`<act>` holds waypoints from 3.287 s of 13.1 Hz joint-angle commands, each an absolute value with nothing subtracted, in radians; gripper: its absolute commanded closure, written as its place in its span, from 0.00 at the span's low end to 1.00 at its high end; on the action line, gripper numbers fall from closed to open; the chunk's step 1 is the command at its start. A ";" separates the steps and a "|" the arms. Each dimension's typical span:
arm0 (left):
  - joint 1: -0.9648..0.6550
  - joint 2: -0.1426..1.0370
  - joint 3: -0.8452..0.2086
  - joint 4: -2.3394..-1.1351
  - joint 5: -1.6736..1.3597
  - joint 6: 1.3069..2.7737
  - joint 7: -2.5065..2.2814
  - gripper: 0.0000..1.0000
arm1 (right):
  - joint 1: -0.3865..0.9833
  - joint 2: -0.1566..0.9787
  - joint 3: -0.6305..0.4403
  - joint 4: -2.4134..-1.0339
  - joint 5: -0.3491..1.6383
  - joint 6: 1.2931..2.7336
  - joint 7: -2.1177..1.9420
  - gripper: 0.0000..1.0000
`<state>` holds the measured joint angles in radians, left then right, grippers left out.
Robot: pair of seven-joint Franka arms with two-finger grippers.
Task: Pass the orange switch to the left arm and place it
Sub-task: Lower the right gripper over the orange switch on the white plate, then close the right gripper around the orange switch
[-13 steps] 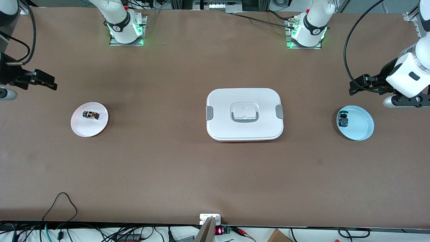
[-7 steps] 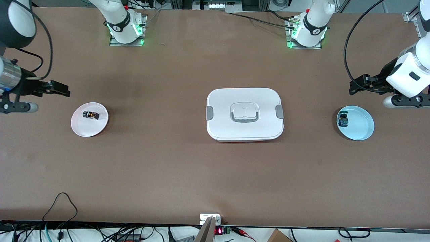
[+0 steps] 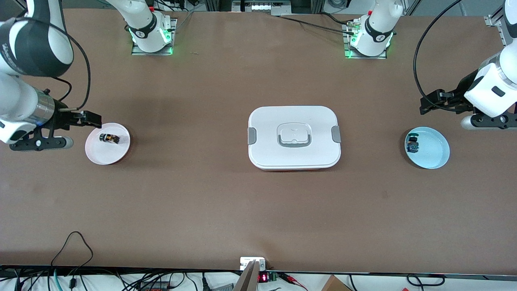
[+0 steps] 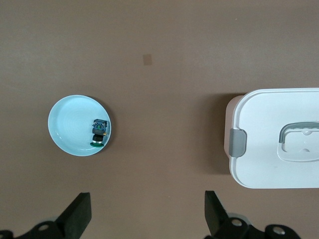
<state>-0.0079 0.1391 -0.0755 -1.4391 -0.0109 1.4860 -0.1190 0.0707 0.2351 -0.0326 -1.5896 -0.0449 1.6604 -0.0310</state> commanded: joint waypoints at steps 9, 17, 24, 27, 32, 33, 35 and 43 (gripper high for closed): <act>-0.005 0.152 -0.080 -1.408 -0.006 1.470 -0.123 0.00 | -0.061 0.350 -0.038 -1.825 -0.070 1.984 -0.038 0.00; -0.005 0.152 -0.080 -1.408 -0.003 1.470 -0.120 0.00 | -0.093 0.342 -0.038 -2.057 -0.112 2.293 -0.028 0.00; -0.005 0.153 -0.080 -1.408 0.000 1.470 -0.120 0.00 | -0.117 0.350 -0.038 -2.143 -0.114 2.413 -0.037 0.00; -0.005 0.152 -0.080 -1.408 0.000 1.470 -0.120 0.00 | -0.123 0.357 -0.040 -2.169 -0.114 2.457 -0.037 0.00; -0.005 0.153 -0.080 -1.408 0.000 1.470 -0.120 0.00 | -0.129 0.365 -0.038 -2.195 -0.117 2.494 -0.040 0.00; -0.005 0.152 -0.080 -1.408 0.000 1.470 -0.120 0.00 | -0.129 0.365 -0.038 -2.198 -0.117 2.496 -0.038 0.00; 0.000 0.153 -0.080 -1.408 -0.002 1.470 -0.120 0.00 | -0.129 0.367 -0.038 -2.207 -0.117 2.511 -0.038 0.00; 0.000 0.153 -0.081 -1.408 -0.003 1.470 -0.120 0.00 | -0.135 0.383 -0.040 -2.221 -0.117 2.534 -0.054 0.00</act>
<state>-0.0041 0.1397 -0.0762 -1.4386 -0.0109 1.4860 -0.1190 -0.1171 0.3862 -0.0474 -2.2042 -0.1004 2.5056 -0.0409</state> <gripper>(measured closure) 0.000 0.000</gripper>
